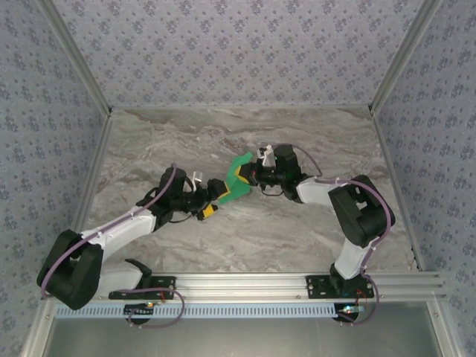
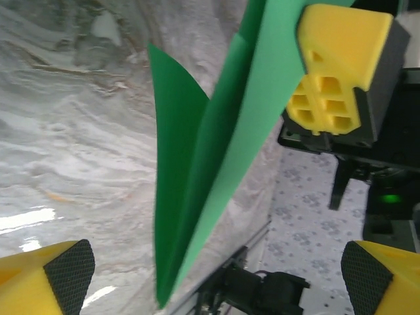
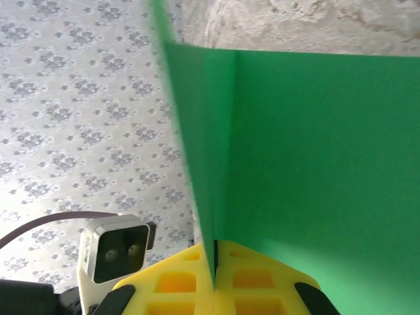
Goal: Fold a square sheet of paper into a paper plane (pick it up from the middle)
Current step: Turn over the paper at the center of the table.
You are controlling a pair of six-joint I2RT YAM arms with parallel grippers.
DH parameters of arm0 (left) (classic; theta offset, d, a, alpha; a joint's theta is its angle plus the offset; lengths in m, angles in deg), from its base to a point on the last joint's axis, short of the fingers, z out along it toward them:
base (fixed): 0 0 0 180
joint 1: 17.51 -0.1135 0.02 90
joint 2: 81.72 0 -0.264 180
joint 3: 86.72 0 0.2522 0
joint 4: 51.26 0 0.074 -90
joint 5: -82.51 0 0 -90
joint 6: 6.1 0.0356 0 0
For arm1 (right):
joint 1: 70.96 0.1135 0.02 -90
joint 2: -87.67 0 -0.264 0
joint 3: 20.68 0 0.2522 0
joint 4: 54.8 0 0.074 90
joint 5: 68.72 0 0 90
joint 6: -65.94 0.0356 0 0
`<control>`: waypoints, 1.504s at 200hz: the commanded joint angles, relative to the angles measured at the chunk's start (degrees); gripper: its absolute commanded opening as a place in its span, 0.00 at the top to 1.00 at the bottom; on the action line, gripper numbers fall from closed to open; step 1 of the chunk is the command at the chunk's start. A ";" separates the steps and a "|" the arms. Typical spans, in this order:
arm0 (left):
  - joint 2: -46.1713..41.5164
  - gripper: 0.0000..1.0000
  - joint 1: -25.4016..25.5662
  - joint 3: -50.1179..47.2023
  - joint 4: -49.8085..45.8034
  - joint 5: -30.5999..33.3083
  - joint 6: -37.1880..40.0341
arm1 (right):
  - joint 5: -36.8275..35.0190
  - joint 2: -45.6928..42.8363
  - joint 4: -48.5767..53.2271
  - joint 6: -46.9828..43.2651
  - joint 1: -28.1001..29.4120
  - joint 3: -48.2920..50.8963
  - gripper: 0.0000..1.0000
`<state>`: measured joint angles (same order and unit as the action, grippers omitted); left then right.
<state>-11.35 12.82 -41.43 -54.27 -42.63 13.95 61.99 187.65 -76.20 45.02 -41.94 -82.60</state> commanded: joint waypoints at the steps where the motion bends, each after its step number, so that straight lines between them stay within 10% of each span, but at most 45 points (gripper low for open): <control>1: -0.98 0.01 -0.17 -0.82 9.29 -3.27 -6.21 | 1.90 -1.26 -3.33 3.95 0.33 -0.71 0.94; 52: 0.19 0.06 -0.17 -1.11 15.82 -3.79 -9.04 | 2.87 -0.84 -7.48 8.47 0.94 -0.58 0.94; 125: -1.11 0.55 -0.12 1.63 7.93 0.79 -2.01 | 5.46 -0.31 -7.16 9.08 1.50 -0.27 0.93; 217: -3.52 0.85 -0.20 3.16 1.04 3.56 5.63 | 7.98 -0.81 -3.46 7.36 1.93 -0.46 0.91; 265: -3.08 0.93 -0.10 9.47 -19.48 9.80 16.97 | 1.89 -6.64 22.73 -9.45 0.77 -3.57 0.52; 301: 1.87 0.93 2.46 21.98 -48.92 33.69 33.21 | -15.23 -14.28 46.89 -23.84 0.64 -6.57 0.33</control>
<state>-12.47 13.34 -27.51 -79.74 -27.33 33.71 59.67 178.91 -50.32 34.75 -41.09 -85.84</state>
